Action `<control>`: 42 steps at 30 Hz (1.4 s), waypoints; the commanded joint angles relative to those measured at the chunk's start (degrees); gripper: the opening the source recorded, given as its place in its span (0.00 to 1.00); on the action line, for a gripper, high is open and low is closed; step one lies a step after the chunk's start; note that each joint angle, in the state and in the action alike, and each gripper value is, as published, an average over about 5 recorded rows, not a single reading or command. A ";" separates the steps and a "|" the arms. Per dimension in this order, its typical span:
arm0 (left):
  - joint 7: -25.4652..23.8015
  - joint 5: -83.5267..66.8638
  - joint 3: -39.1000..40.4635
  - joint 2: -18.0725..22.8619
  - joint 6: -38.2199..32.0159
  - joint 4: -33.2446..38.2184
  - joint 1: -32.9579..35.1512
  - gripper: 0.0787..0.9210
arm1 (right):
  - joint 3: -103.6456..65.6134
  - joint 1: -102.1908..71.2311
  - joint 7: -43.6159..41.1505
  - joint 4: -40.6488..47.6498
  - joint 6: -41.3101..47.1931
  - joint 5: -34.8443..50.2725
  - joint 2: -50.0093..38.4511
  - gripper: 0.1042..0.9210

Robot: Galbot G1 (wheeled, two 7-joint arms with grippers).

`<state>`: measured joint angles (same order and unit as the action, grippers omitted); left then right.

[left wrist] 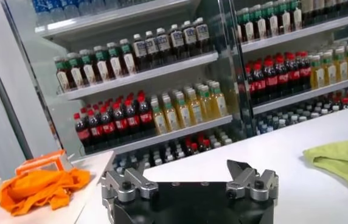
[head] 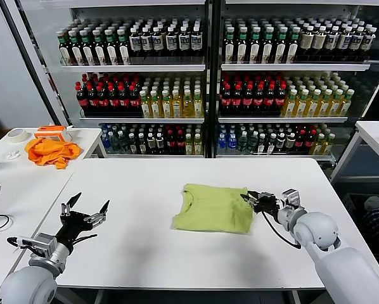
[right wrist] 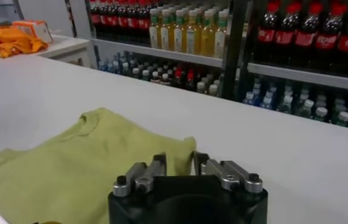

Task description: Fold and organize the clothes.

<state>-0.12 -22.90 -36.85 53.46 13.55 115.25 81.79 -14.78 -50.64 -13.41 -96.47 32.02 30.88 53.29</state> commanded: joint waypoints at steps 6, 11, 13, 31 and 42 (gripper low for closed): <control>-3.40 2.79 2.72 1.19 -7.78 -2.50 -2.79 0.88 | -10.65 -9.04 13.07 -6.35 -5.87 -2.14 -0.20 0.57; -4.26 3.25 4.48 2.01 -9.62 -3.79 -4.74 0.88 | -13.75 -12.42 13.85 -8.79 -9.61 -4.92 0.40 0.75; -4.46 3.26 4.59 1.87 -9.78 -4.10 -5.39 0.88 | -14.00 -12.92 14.13 -8.47 -13.30 -6.35 0.82 0.81; -3.46 0.81 5.29 3.31 -9.34 -5.34 -7.04 0.88 | -14.92 -14.23 13.11 -4.79 -22.41 -11.36 1.98 0.88; -1.13 5.53 5.56 2.82 -9.42 -7.98 -9.47 0.88 | -17.02 -15.84 12.75 -7.10 -21.60 -12.79 2.52 0.88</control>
<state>-2.58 -19.46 -31.19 56.12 4.55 109.55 74.09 -30.37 -65.22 -0.85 -102.42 11.81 20.35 55.36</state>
